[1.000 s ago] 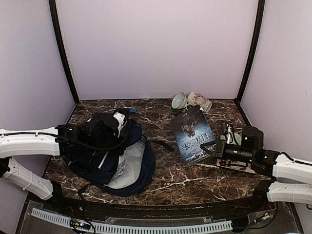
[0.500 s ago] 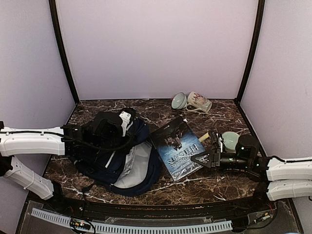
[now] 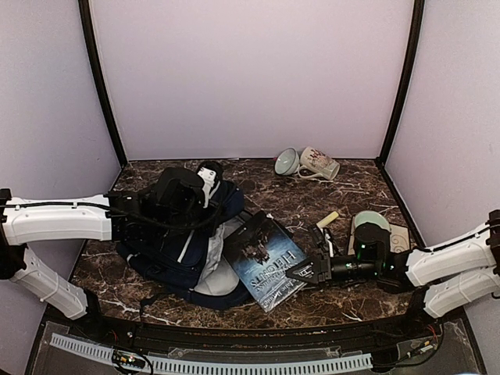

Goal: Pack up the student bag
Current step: Place the book in the largest pocket of the bag.

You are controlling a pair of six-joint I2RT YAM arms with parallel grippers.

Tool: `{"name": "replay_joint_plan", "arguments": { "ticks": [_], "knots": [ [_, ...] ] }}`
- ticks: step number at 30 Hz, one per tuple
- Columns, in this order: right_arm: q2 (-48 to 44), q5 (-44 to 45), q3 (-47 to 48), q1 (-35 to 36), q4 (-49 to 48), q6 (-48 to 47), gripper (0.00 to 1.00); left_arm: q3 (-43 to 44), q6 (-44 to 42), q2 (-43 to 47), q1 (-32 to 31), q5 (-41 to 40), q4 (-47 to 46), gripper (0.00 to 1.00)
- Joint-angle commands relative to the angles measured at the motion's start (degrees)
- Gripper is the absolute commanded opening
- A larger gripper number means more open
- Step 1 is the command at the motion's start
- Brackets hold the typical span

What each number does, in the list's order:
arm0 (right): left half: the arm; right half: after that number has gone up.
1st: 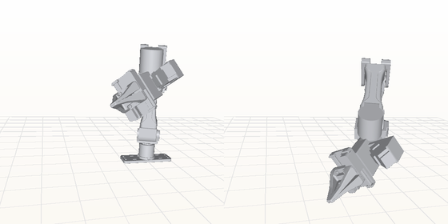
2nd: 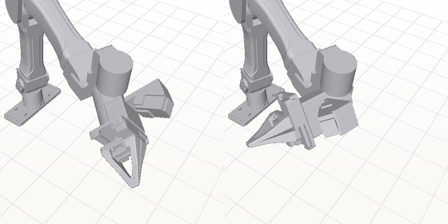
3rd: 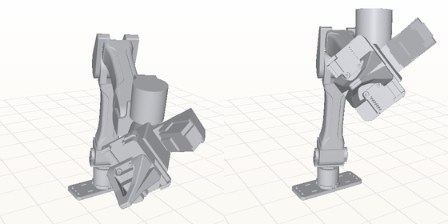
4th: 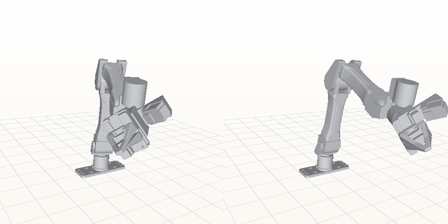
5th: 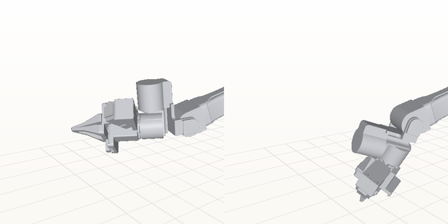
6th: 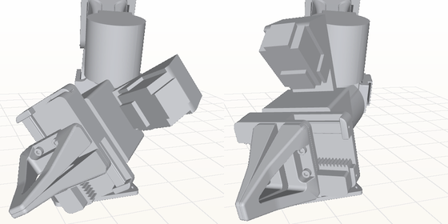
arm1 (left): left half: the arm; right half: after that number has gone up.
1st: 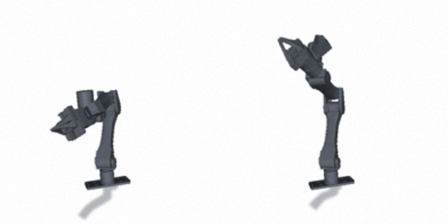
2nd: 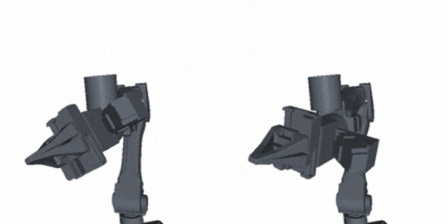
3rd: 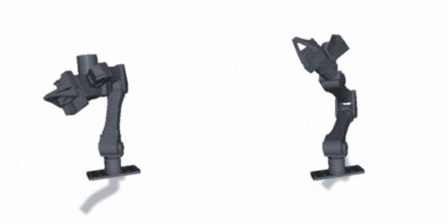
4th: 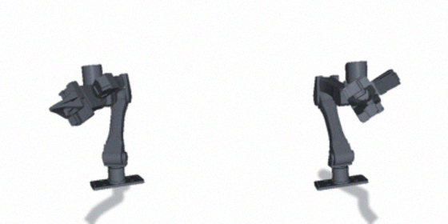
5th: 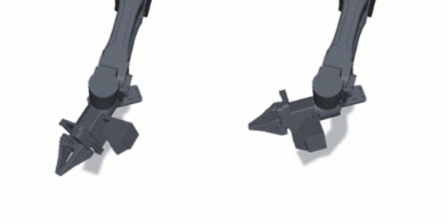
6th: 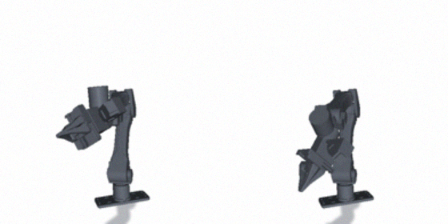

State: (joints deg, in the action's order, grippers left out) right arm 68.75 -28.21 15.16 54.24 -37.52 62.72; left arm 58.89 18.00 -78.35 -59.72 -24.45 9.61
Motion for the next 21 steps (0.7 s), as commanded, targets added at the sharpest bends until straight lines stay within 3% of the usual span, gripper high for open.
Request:
{"name": "replay_joint_plan", "arguments": {
  "ticks": [1, 11, 21],
  "knots": [
    [2.4, -1.1, 6.4, 1.4, -17.8, -0.3, 0.0, 3.5, -1.4, 1.3, -0.1, 0.7, -6.5, 0.0],
    [11.4, -1.1, 14.8, 2.9, -16.3, -1.8, 0.0, 2.2, -2.8, 2.3, -0.1, 2.9, -8.0, 0.0],
    [29.3, -8.3, 26.3, 3.7, -22.4, 0.7, 0.0, 2.8, -5.6, 0.5, -0.1, 6.7, -10.7, 0.0]
  ]
}}
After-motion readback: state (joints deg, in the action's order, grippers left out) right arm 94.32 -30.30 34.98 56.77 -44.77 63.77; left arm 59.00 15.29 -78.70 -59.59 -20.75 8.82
